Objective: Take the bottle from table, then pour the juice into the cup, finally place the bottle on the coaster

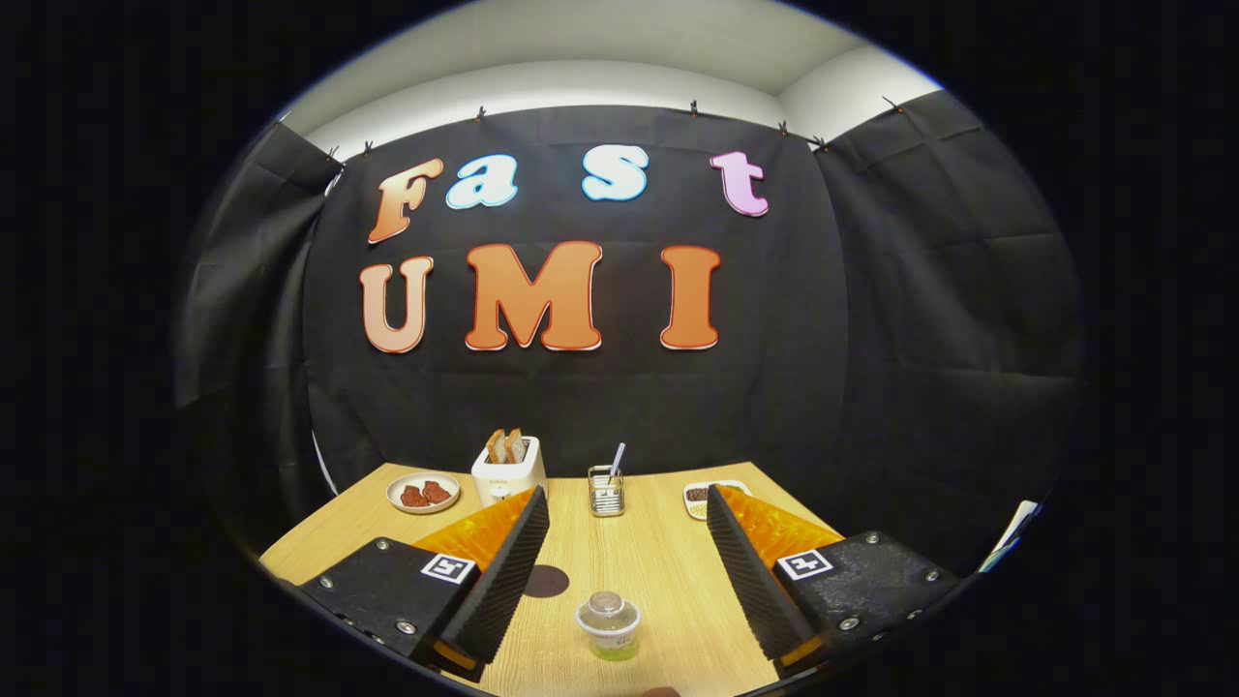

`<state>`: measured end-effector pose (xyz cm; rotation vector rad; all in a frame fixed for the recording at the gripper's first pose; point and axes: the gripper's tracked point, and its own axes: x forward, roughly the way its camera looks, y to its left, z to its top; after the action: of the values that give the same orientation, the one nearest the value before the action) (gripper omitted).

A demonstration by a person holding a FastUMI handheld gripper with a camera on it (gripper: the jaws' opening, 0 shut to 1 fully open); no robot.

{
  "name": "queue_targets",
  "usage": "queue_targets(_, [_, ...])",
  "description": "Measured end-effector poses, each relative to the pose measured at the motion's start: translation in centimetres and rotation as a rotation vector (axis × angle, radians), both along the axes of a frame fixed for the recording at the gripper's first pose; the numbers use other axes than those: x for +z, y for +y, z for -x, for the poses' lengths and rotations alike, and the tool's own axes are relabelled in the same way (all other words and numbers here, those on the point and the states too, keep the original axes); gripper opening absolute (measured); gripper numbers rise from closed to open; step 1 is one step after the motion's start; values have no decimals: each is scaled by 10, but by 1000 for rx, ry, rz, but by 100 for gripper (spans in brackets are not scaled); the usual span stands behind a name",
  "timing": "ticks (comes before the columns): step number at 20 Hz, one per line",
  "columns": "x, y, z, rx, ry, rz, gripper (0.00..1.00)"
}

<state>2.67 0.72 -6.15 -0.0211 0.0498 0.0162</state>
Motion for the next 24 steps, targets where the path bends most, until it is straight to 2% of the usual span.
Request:
queue_targets(12, [-133,14,-37,52,166,-4,98])
queue_targets(24, [-222,12,-45,87,303,-2,98])
